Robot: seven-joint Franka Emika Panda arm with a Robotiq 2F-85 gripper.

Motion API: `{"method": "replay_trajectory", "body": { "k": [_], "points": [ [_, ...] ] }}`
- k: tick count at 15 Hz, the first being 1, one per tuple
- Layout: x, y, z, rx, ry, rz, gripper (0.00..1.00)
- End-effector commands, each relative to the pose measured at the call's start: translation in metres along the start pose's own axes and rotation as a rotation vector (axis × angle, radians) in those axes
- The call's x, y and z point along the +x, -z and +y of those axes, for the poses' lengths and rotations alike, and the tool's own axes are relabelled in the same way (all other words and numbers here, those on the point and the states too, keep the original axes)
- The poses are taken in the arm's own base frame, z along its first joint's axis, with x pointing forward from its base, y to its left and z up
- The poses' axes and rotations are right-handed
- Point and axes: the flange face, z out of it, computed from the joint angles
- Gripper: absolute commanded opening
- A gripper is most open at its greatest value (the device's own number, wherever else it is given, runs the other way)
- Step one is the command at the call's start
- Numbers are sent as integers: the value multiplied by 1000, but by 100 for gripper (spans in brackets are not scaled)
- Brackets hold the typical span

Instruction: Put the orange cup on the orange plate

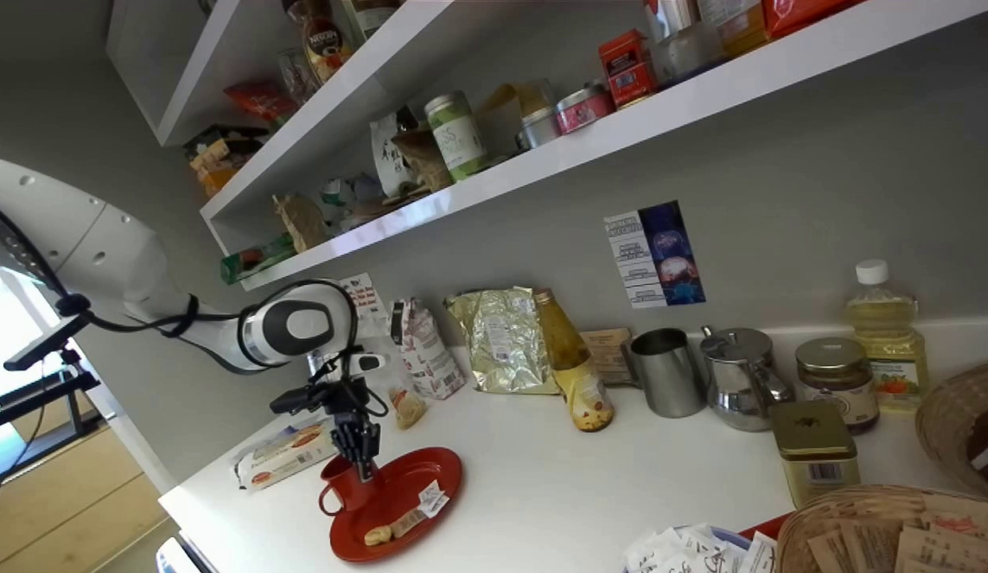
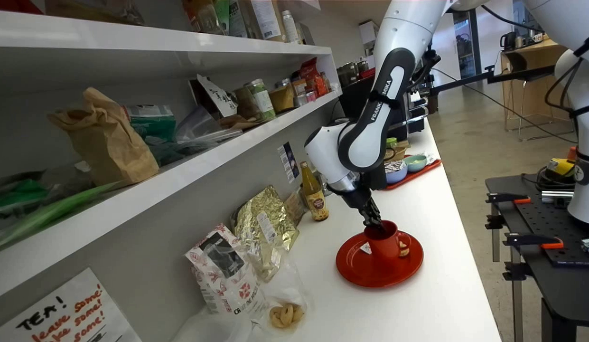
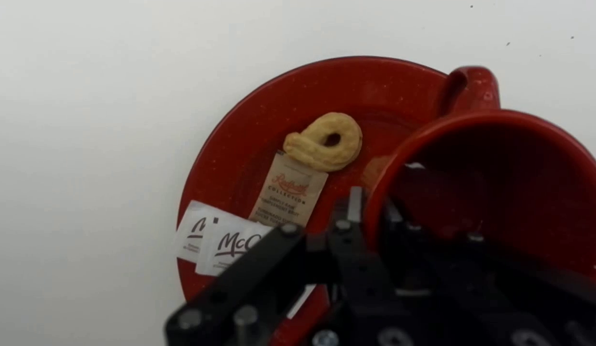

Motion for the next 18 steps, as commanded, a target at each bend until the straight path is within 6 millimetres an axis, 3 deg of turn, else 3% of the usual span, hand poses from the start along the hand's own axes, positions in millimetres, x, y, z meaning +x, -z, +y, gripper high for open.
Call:
{"method": "replay_trajectory", "body": {
  "k": [1, 8, 18],
  "points": [
    [12, 0, 1, -14, -14, 4, 2],
    [30, -3, -1, 13, -47, 11, 2],
    [48, -37, 5, 58, -131, -40, 2]
  ]
}}
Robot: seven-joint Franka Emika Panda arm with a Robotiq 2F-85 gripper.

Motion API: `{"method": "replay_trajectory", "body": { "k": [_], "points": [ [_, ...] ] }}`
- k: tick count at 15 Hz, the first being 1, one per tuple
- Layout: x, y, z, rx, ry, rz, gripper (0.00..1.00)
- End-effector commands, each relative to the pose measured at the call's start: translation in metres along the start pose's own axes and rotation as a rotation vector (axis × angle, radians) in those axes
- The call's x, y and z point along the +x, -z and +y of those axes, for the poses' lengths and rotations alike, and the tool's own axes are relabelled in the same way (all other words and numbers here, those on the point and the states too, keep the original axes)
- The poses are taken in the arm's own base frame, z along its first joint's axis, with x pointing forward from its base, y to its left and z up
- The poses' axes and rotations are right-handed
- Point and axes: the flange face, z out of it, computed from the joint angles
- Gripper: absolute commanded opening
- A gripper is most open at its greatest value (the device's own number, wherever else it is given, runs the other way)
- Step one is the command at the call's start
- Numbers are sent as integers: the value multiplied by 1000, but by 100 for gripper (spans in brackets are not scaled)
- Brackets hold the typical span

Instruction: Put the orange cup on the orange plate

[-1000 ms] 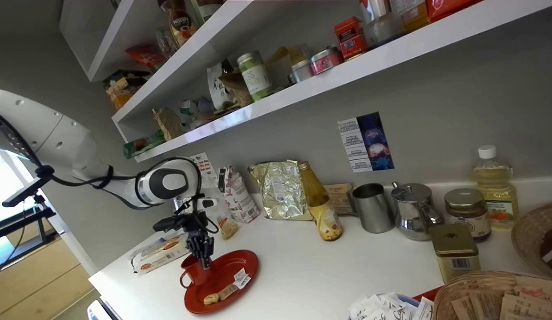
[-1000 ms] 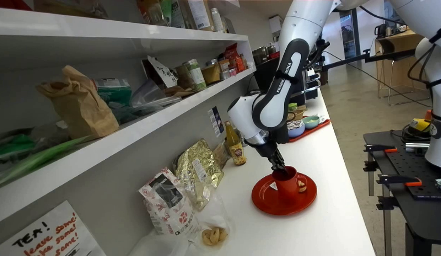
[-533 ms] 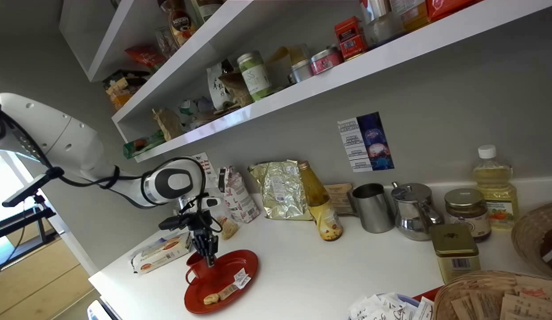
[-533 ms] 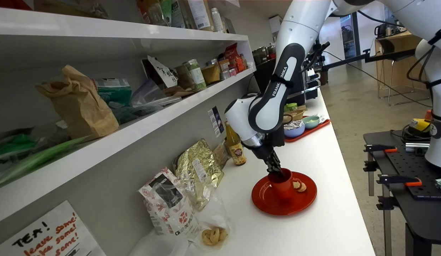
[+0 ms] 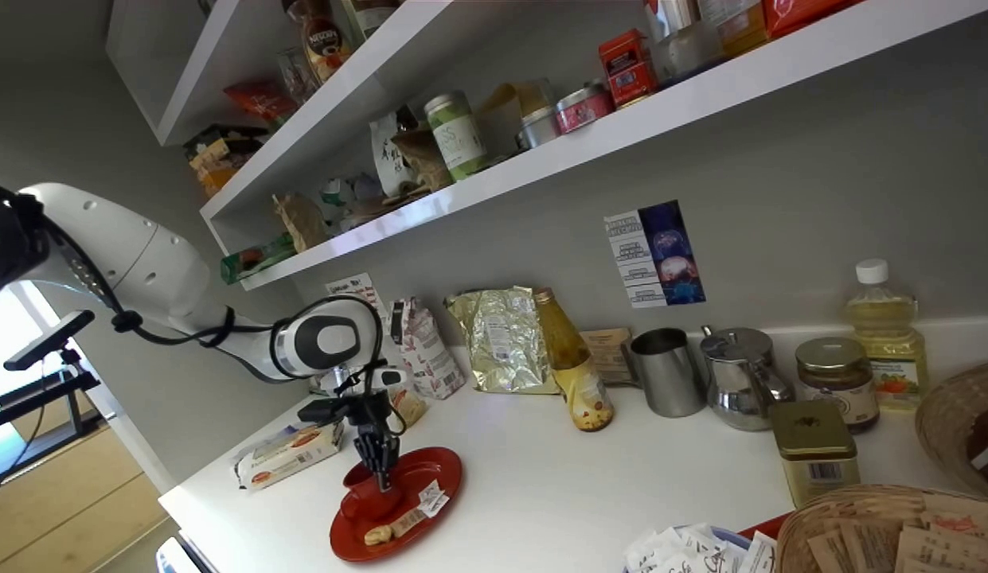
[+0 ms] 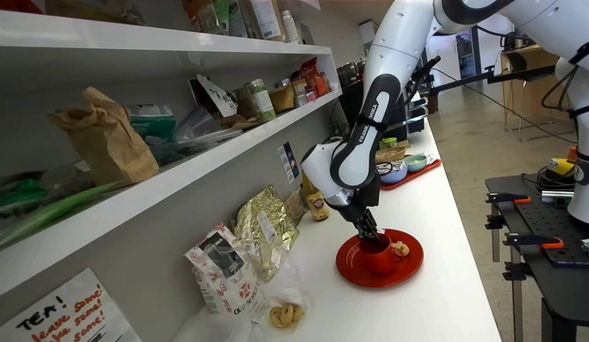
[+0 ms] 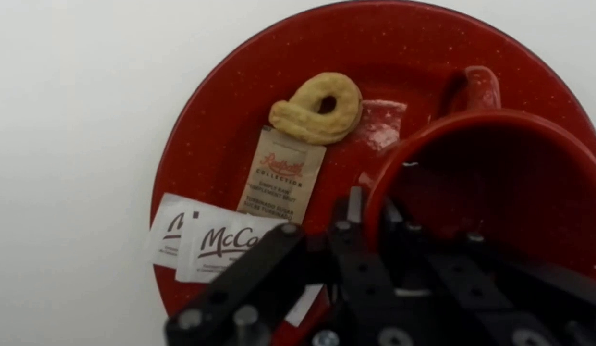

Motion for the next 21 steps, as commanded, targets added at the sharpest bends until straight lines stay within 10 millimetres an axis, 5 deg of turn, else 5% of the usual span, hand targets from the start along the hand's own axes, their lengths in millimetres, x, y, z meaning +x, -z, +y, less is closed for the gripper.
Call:
{"method": "replay_trajectory", "body": {
  "k": [1, 3, 7, 8, 17, 19, 20, 21],
  "points": [
    [13, -4, 2, 31, -49, -15, 2],
    [15, -3, 4, 43, -49, -22, 11],
    [9, -4, 5, 32, -35, -10, 11],
    [10, -3, 5, 32, -35, -10, 36],
    [-6, 43, 34, 74, -79, 61, 95],
    [-11, 50, 46, 78, -101, 72, 100],
    [1, 44, 36, 62, -86, 58, 91],
    [-2, 47, 42, 64, -94, 61, 99]
  ]
}}
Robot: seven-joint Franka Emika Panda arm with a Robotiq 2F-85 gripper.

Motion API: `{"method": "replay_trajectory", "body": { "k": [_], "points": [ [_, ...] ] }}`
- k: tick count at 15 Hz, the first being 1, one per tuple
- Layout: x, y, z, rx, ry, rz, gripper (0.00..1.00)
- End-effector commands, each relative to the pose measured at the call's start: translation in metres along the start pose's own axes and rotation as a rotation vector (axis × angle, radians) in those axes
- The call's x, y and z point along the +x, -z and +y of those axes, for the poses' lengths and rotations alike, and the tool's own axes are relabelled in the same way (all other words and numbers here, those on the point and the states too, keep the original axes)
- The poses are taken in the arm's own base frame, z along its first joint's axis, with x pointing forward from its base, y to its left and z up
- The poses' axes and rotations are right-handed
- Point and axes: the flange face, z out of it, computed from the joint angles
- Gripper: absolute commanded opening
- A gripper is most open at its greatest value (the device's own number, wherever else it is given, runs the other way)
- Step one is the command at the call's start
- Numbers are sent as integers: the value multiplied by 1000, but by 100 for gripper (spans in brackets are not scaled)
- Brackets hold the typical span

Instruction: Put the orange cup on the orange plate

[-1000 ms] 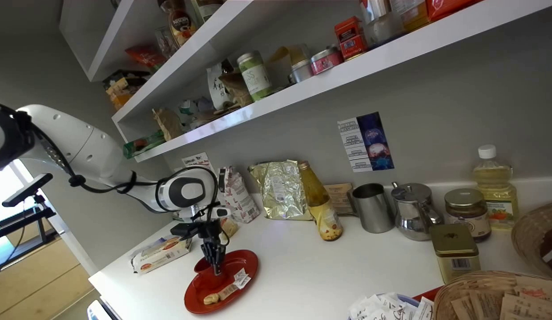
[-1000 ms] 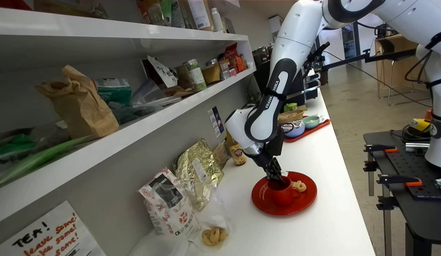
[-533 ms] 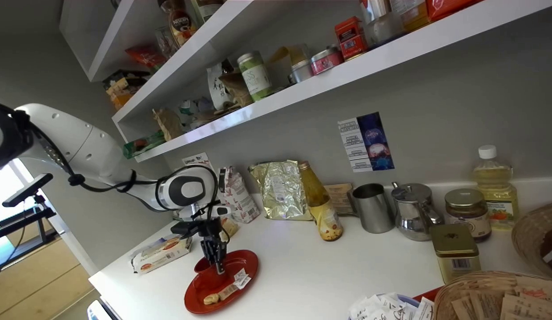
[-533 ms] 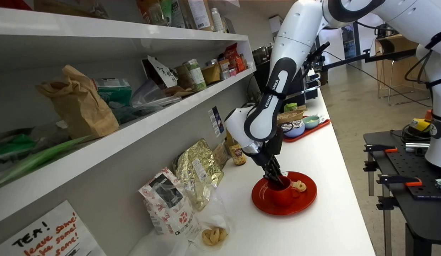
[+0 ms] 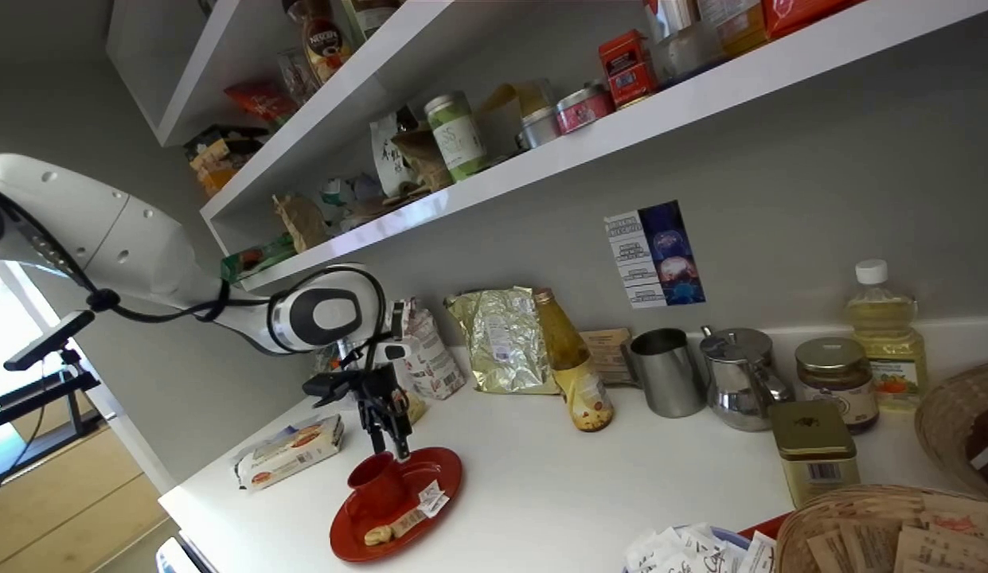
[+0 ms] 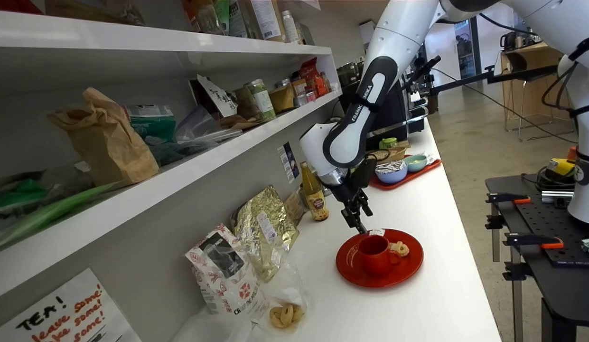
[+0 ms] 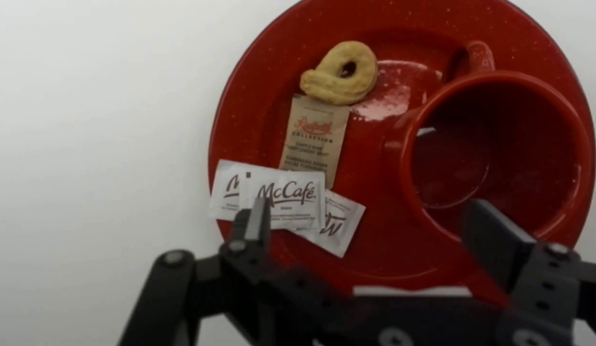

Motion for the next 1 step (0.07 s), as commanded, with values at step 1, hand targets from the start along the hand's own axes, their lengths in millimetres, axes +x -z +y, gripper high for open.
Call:
{"method": "replay_trajectory", "body": {
  "k": [1],
  "points": [
    [-1, 2, 3, 2, -4, 1, 100]
  ]
}}
